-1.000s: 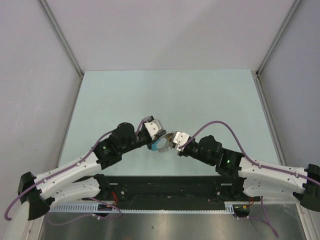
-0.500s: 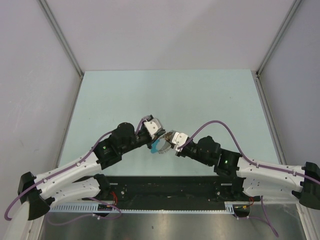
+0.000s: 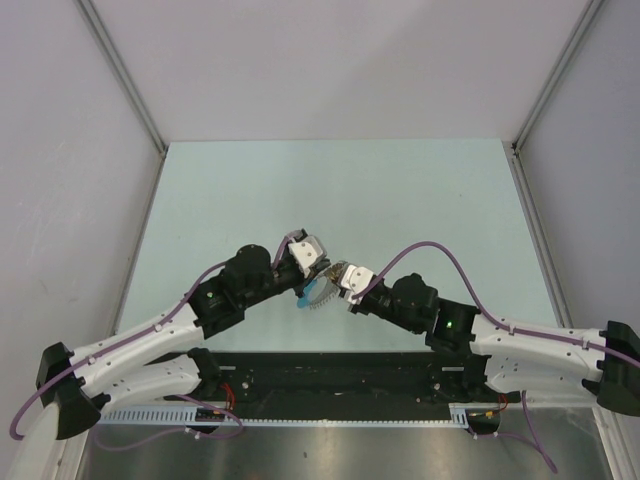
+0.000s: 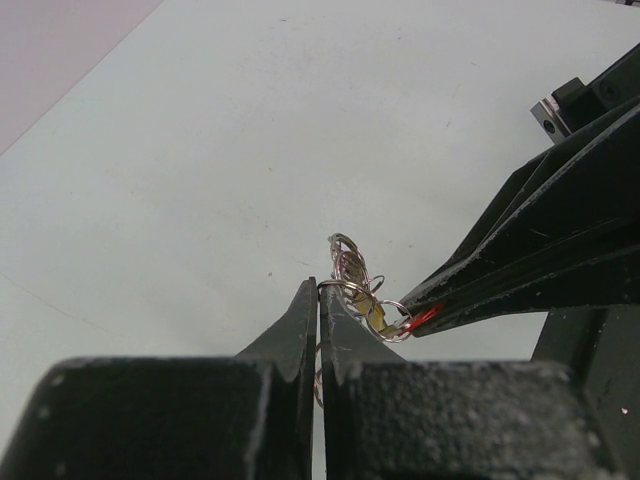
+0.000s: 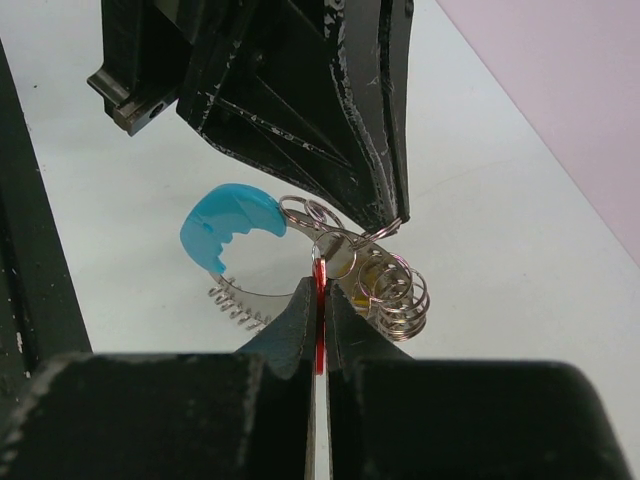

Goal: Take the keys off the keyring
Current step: Remove the key from the keyring.

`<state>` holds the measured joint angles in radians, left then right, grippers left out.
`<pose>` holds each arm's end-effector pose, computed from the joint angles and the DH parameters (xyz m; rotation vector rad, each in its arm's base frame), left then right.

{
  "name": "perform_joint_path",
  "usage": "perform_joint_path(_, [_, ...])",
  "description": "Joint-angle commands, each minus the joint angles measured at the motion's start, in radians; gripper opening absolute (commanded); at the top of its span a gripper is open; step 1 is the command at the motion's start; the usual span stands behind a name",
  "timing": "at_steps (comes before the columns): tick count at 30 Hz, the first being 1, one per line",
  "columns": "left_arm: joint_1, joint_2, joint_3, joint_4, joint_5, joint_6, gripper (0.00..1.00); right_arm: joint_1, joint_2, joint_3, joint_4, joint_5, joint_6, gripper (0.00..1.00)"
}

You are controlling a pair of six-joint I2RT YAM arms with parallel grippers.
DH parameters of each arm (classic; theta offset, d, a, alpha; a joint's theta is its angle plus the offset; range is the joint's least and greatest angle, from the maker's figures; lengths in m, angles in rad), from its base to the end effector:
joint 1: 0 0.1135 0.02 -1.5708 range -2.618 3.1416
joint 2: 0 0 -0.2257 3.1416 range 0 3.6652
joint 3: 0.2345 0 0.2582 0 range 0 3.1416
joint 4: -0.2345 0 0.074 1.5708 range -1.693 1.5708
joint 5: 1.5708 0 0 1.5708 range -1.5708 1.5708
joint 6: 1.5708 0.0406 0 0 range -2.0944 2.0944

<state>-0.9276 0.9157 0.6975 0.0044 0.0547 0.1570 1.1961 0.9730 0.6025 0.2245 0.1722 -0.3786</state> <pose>0.1497 -0.2035 0.2724 0.9759 1.5416 -0.5989 0.1022 0.2409 0.2485 -1.1355 1.3133 0.4572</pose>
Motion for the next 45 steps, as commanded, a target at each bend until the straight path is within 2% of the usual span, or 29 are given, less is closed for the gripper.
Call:
perform_joint_path(1, [0.006,-0.006,0.040,0.075,-0.053,-0.007,0.00,0.019,0.009,0.020,0.067,-0.011,-0.006,0.00])
perform_joint_path(29, [0.004,0.017,0.050,0.063,-0.053,-0.005,0.00,0.046,0.059,0.051,0.108,0.081,-0.071,0.00])
perform_joint_path(45, [0.003,0.021,0.051,0.062,-0.038,-0.008,0.01,0.031,0.067,0.051,0.208,0.138,-0.134,0.00])
